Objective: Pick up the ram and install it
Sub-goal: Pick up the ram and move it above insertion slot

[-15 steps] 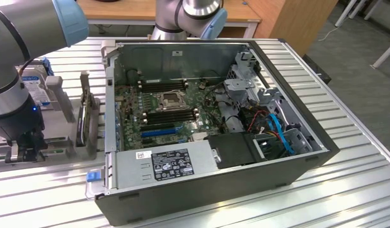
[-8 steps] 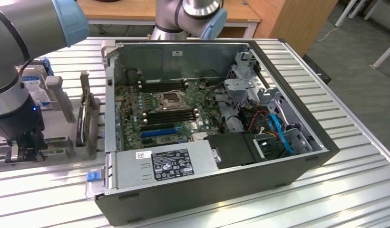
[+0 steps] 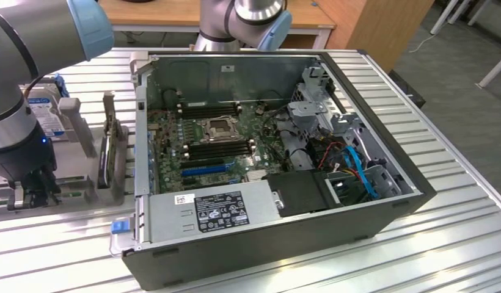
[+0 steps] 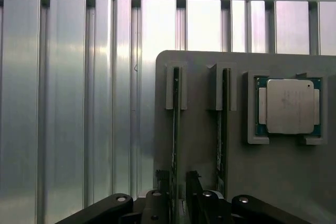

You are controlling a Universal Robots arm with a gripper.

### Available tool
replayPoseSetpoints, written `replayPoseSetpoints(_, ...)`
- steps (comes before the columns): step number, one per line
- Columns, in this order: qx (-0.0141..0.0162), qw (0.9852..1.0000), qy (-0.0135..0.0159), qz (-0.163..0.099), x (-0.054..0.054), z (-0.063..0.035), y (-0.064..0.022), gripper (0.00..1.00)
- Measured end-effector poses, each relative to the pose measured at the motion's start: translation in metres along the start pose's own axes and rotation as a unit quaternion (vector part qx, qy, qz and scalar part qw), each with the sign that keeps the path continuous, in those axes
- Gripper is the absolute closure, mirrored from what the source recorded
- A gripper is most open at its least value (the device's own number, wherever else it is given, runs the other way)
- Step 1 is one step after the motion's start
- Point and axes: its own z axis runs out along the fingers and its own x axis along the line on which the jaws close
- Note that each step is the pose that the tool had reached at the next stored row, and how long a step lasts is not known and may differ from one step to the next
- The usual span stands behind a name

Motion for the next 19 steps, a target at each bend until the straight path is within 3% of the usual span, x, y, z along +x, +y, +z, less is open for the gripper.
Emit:
replayPoseSetpoints(5, 0.0, 1.0, 0.0, 0.0, 0.0001, 0.0, -0.0001, 0.75)
replayPoseSetpoints(8, 0.0, 1.0, 0.0, 0.0, 0.0001, 0.0, -0.0001, 0.86)
replayPoseSetpoints(19, 0.0, 1.0, 0.0, 0.0, 0.0001, 0.0, -0.0001, 0.86)
